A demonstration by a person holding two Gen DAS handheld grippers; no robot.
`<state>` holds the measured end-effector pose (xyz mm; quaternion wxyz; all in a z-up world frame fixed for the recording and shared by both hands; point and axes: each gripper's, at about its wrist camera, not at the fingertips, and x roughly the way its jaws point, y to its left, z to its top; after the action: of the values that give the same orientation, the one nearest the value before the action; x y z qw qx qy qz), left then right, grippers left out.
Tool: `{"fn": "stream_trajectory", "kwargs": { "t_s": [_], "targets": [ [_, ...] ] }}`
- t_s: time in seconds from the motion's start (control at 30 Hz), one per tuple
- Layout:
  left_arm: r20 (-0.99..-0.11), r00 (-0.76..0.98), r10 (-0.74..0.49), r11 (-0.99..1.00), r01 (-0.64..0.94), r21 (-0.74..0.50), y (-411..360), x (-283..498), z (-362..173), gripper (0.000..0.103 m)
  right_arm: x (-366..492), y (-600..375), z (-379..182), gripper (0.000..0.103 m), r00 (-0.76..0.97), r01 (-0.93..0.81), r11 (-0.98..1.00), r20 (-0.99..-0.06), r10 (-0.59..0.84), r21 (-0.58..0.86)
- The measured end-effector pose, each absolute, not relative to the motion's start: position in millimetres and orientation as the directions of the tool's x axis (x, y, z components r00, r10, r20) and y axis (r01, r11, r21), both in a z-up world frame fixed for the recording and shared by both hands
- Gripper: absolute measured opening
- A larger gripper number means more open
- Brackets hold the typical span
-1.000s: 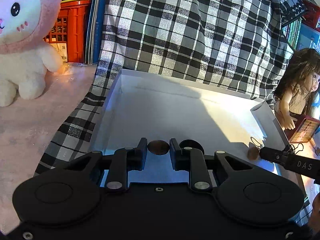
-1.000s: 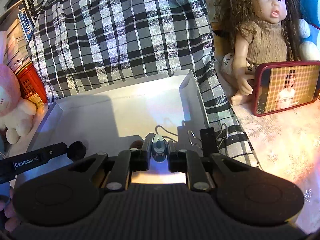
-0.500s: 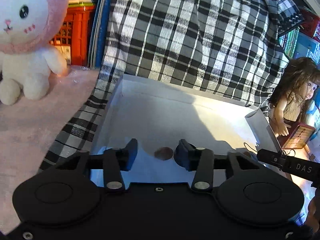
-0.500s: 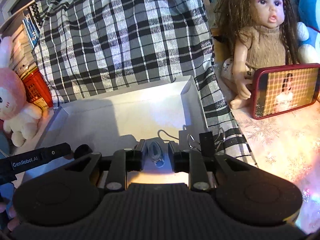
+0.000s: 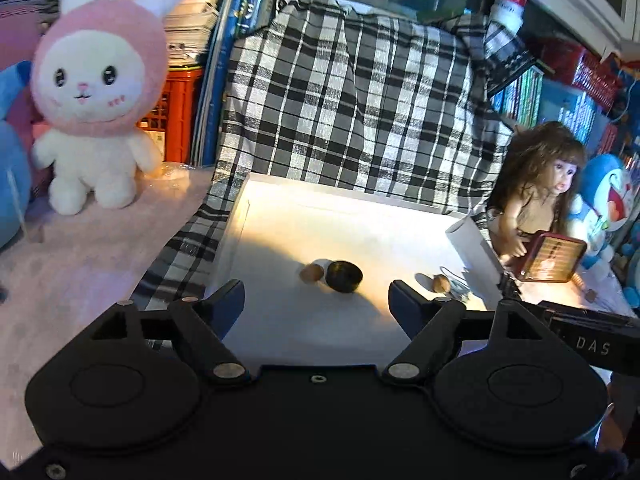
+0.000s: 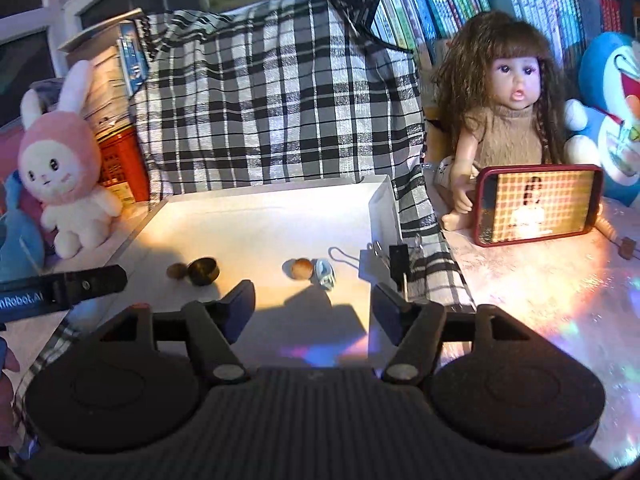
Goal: Organize rigid objects
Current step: 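Withdraw both tools from the white box, then lower both tools toward the items lying on the plaid cloth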
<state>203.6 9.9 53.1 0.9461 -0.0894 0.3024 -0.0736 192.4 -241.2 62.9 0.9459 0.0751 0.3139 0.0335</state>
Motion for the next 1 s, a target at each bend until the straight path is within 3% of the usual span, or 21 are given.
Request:
{"fn": "stream_trajectory", "kwargs": {
  "t_s": [0.4, 0.73, 1.0],
  "targets": [
    [-0.502, 0.828, -0.252, 0.950, 0.113, -0.290, 21, 116, 52, 0.078, 105, -236, 65, 0.086, 0.866, -0.044, 0.991, -0.489, 0.102, 0.129],
    [-0.451, 0.863, -0.228, 0.970, 0.163, -0.178, 7, 44, 38, 0.079, 43, -226, 60, 0.090, 0.905, -0.069, 0.995, -0.414, 0.095, 0.078],
    [-0.430, 0.876, -0.218, 0.975, 0.182, -0.123, -3, 2, 24, 0.079, 10, -222, 46, 0.090, 0.908, -0.056, 0.995, -0.411, 0.085, 0.081]
  ]
}}
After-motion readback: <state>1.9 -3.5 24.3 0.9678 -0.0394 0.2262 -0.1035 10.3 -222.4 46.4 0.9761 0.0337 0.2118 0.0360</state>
